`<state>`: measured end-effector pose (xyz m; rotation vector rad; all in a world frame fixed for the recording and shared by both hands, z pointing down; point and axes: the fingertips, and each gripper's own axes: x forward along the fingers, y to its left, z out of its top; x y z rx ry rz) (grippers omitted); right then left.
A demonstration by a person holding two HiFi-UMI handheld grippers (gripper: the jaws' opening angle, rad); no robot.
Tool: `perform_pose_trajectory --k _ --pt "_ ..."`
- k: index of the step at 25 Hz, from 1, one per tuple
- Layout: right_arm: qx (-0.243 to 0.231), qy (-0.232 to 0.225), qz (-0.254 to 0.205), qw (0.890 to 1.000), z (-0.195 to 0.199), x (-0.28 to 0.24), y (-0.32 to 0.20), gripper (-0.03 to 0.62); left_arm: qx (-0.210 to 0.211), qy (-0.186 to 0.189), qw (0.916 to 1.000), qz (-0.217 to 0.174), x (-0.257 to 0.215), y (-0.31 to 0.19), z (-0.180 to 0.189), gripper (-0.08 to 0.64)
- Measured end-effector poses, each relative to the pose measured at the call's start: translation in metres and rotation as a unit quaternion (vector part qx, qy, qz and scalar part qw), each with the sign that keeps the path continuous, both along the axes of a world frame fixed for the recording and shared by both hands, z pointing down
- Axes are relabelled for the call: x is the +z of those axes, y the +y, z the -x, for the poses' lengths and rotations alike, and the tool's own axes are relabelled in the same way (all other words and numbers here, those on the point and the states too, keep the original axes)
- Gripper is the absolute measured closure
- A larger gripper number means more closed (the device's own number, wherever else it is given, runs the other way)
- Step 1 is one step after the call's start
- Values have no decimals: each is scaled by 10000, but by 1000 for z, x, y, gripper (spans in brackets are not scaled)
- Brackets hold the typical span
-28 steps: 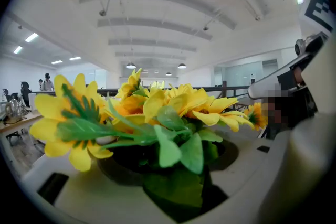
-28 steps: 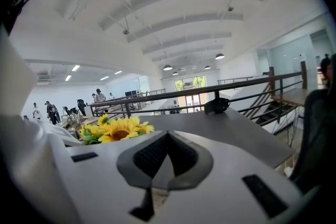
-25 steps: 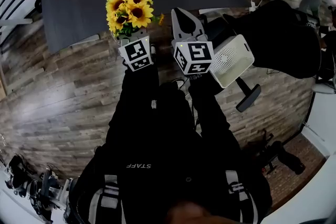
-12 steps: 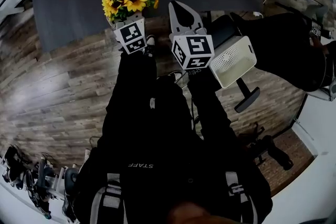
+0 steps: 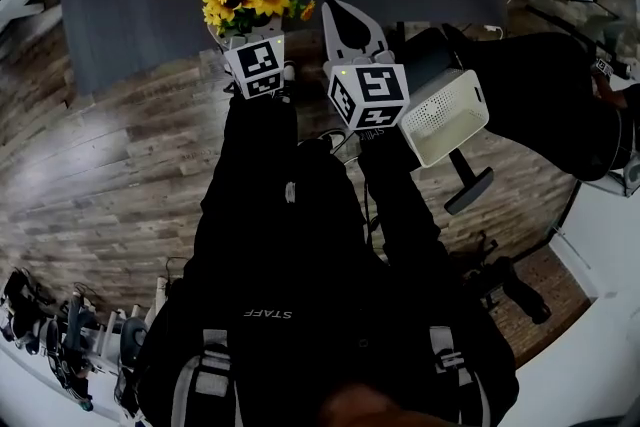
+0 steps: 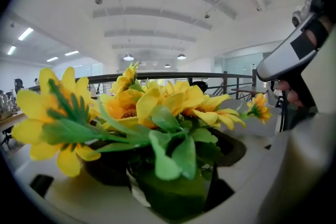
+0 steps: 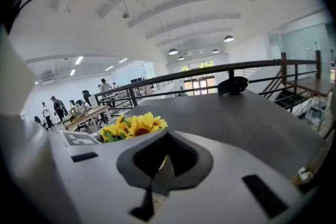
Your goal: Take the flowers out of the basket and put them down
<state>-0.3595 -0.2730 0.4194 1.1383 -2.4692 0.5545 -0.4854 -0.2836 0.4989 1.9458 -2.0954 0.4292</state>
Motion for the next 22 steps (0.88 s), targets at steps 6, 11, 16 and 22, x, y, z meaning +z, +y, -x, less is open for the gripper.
perform_pose_trajectory --k 6,11,16,22 --pt "-90 -17 -61 9999 0 -7 11 578 -103 148 9998 63 -6 26 -1 106" --pt "-96 -124 -151 9998 -5 -30 30 578 -457 300 9985 103 -27 79 -4 106" --pt "-207 -364 -426 9982 -16 -74 63 578 -752 380 9963 -162 -81 131 -13 111" --pt "-221 -633 -788 9946 -39 -142 115 578 -900 420 9924 -722 -167 191 -42 287"
